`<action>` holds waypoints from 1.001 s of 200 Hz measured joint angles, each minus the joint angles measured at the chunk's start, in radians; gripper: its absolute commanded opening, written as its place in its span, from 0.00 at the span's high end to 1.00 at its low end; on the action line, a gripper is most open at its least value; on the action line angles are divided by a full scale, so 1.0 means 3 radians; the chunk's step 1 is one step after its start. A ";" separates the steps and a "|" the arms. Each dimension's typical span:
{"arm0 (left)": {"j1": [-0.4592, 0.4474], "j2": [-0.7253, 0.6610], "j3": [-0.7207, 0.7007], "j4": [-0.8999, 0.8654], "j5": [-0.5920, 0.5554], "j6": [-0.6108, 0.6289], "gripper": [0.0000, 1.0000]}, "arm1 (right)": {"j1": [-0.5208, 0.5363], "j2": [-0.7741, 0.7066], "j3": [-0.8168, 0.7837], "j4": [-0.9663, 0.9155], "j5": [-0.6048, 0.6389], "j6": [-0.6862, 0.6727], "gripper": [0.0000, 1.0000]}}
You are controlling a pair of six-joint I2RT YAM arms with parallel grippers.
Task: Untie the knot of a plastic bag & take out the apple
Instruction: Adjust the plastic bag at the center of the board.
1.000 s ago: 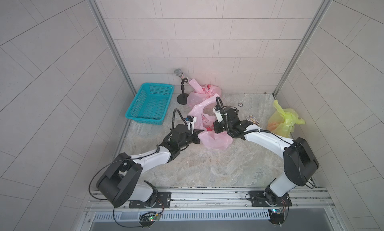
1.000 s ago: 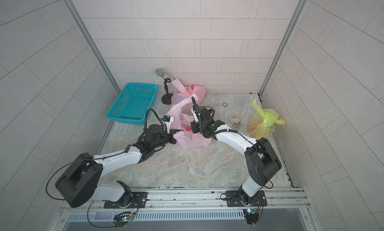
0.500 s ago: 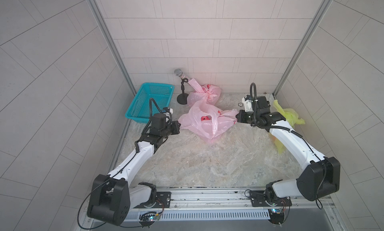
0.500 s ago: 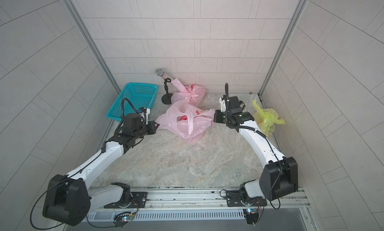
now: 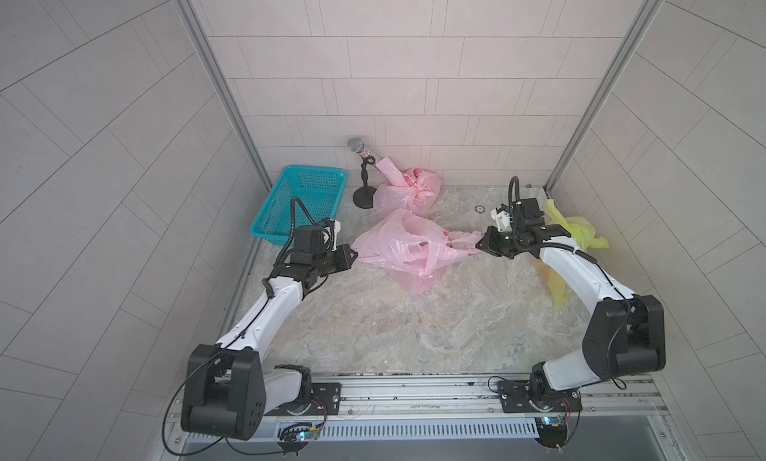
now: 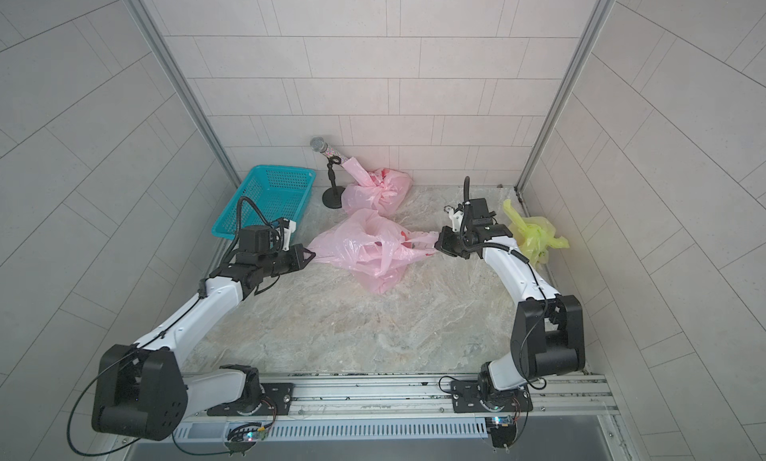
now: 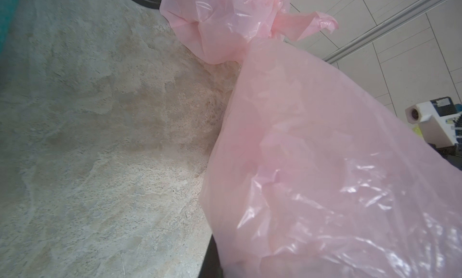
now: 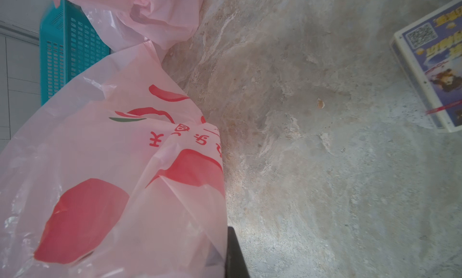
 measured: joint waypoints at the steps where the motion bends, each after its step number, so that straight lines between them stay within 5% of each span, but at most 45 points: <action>1: 0.0000 0.0000 0.0000 -0.0003 0.0005 -0.0001 1.00 | 0.0000 0.0001 0.0001 -0.0003 0.0000 0.0000 1.00; 41: -0.0117 -0.0004 -0.0008 -0.0039 0.0093 -0.0046 1.00 | 0.0001 0.0201 0.0242 -0.0064 0.0025 -0.0028 1.00; 76: -0.0477 0.0057 -0.0022 0.0000 -0.0107 -0.0003 0.49 | 0.0249 0.0777 0.0622 -0.0084 0.0174 -0.0130 1.00; 116: -0.0633 0.0017 0.0000 -0.0052 -0.0312 0.0145 0.35 | 0.0450 0.1144 0.0890 -0.0165 0.0249 -0.0247 0.99; 159: -0.0706 -0.0455 0.0132 -0.0198 -0.0554 0.0521 0.25 | 0.0501 0.1169 0.1239 -0.0319 0.0362 -0.0388 0.85; 190: -0.0983 -0.0465 0.0561 -0.0417 -0.0717 0.1082 0.12 | 0.0601 0.1169 0.1378 -0.0409 0.0395 -0.0458 0.74; 200: -0.1058 -0.0451 0.0635 -0.0432 -0.0762 0.1250 0.00 | 0.0627 0.1169 0.1387 -0.0426 0.0393 -0.0487 0.73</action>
